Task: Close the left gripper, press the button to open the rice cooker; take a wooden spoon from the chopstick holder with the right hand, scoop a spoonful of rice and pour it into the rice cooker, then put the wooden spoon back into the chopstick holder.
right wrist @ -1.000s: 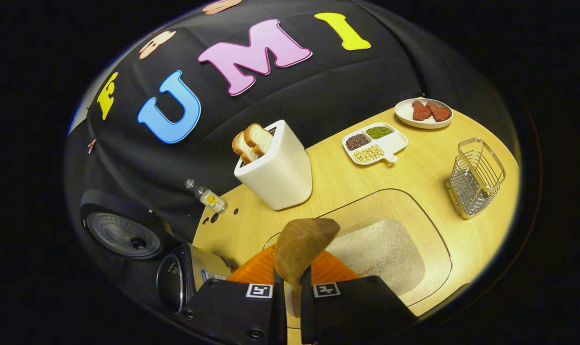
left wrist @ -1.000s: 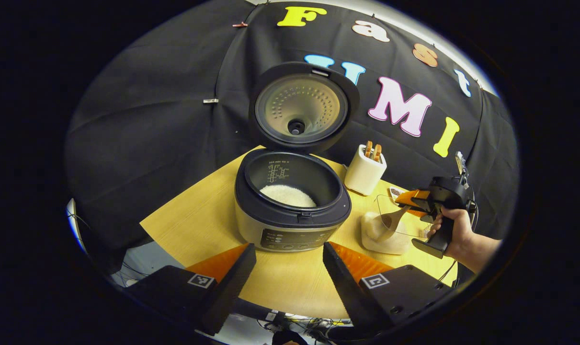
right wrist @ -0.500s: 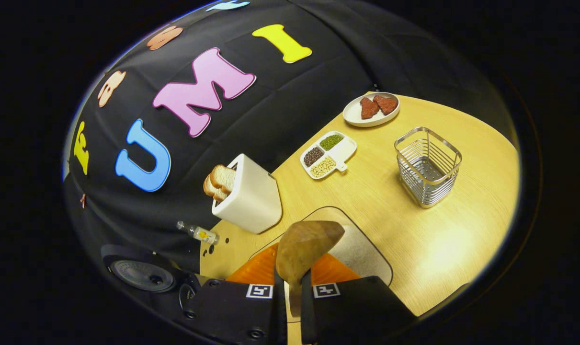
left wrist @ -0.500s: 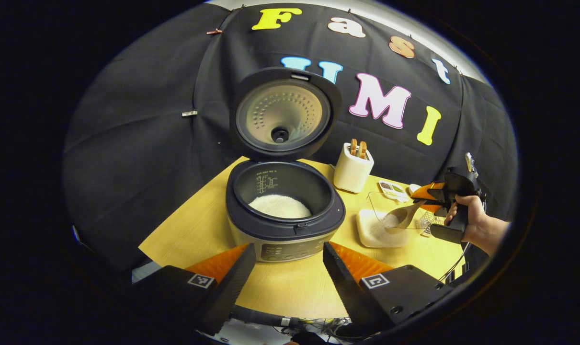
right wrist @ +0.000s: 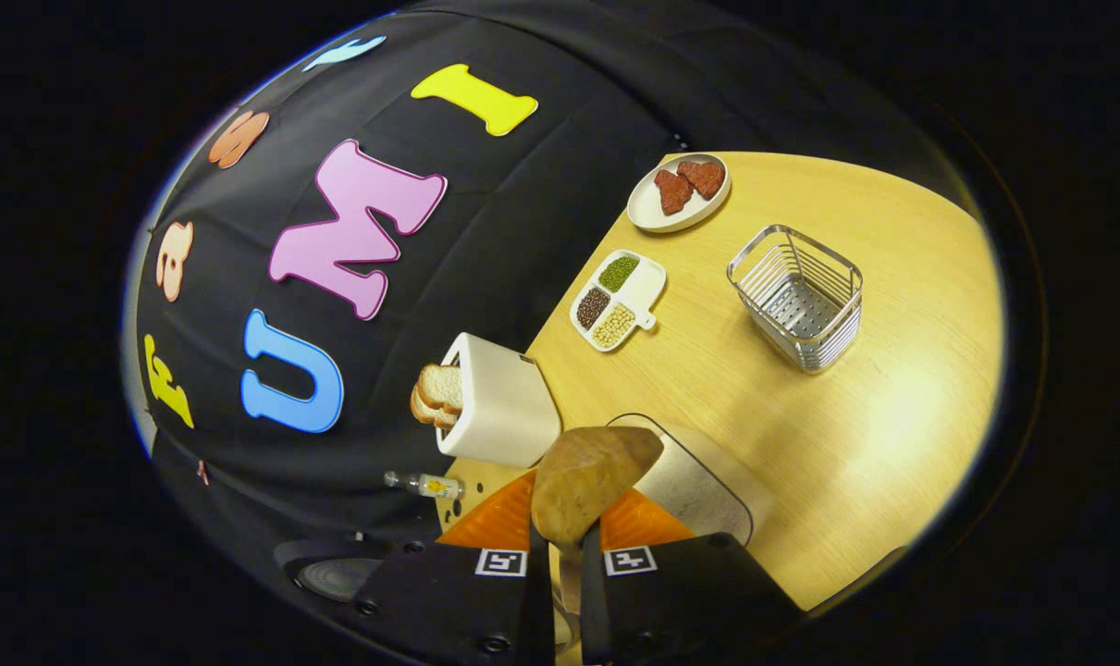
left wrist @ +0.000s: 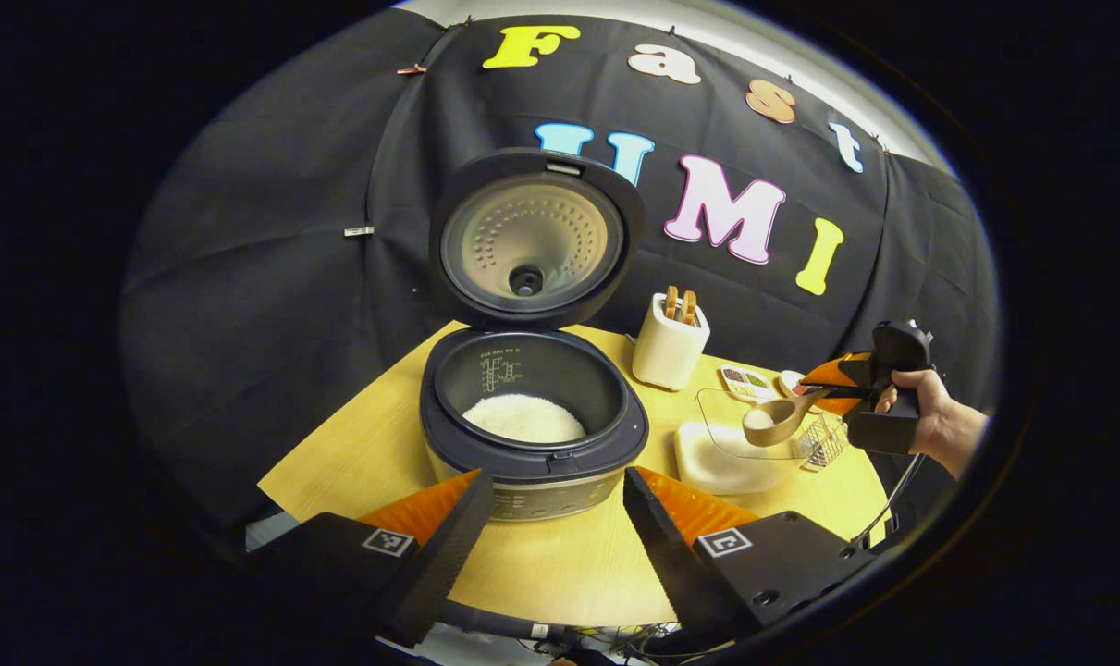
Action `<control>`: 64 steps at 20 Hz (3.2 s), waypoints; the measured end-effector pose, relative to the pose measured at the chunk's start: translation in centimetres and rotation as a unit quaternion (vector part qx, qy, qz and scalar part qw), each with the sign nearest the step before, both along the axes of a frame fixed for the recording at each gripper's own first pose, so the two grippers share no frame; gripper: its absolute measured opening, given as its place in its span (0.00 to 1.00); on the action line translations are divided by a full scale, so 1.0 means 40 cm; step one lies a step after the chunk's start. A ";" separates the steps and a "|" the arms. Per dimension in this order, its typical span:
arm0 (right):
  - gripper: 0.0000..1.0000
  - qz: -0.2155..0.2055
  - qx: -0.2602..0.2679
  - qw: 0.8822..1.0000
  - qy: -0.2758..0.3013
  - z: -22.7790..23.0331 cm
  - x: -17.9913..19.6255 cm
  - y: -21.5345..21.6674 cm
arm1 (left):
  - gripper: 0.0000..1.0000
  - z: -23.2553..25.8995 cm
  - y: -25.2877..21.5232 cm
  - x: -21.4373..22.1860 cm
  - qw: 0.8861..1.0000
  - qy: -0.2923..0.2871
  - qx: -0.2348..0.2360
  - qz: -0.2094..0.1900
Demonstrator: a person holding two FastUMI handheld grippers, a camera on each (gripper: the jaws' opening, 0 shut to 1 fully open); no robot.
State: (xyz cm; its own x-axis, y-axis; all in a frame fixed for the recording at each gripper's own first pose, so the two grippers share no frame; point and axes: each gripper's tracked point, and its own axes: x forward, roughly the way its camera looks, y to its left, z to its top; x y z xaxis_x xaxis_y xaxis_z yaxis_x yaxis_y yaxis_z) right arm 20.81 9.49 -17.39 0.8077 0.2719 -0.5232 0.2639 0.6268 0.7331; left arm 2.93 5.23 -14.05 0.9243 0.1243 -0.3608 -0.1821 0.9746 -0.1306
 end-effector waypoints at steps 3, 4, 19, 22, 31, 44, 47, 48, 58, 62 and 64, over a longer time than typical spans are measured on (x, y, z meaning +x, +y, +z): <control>0.16 0.012 0.031 0.999 -0.015 0.053 0.009 0.050 | 0.92 0.002 0.023 -0.017 1.000 -0.002 -0.004 0.018; 0.16 0.020 0.038 0.999 -0.018 0.066 0.004 0.070 | 0.96 0.008 0.033 -0.025 1.000 -0.005 -0.003 0.024; 0.16 0.134 0.110 0.985 -0.009 0.147 -0.085 0.477 | 0.95 0.013 0.208 -0.145 0.994 -0.018 -0.025 0.104; 0.16 0.151 0.099 0.984 -0.014 0.145 -0.096 0.546 | 0.95 0.009 0.241 -0.161 0.993 -0.018 -0.026 0.114; 0.16 0.265 -0.069 0.952 -0.139 0.172 -0.154 0.743 | 0.95 0.014 0.343 -0.190 0.990 -0.024 -0.038 0.136; 0.16 0.352 -0.278 0.846 -0.287 0.129 -0.175 0.915 | 0.95 0.003 0.421 -0.219 0.983 -0.026 -0.063 0.171; 0.15 0.369 -0.298 0.826 -0.305 0.113 -0.186 0.929 | 0.96 0.009 0.419 -0.230 0.981 -0.031 -0.076 0.178; 0.15 0.375 -0.308 0.817 -0.311 0.110 -0.191 0.934 | 0.95 0.006 0.416 -0.237 0.980 -0.031 -0.076 0.180; 0.16 0.468 -0.355 0.707 -0.395 0.092 -0.282 0.980 | 0.95 0.024 0.400 -0.245 0.980 -0.024 -0.073 0.183; 0.15 0.496 -0.367 0.673 -0.408 0.069 -0.329 0.986 | 0.95 0.029 0.386 -0.240 0.981 -0.018 -0.063 0.180; 0.15 0.500 -0.362 0.674 -0.406 0.063 -0.336 0.986 | 0.96 0.043 0.375 -0.235 0.983 -0.020 -0.054 0.174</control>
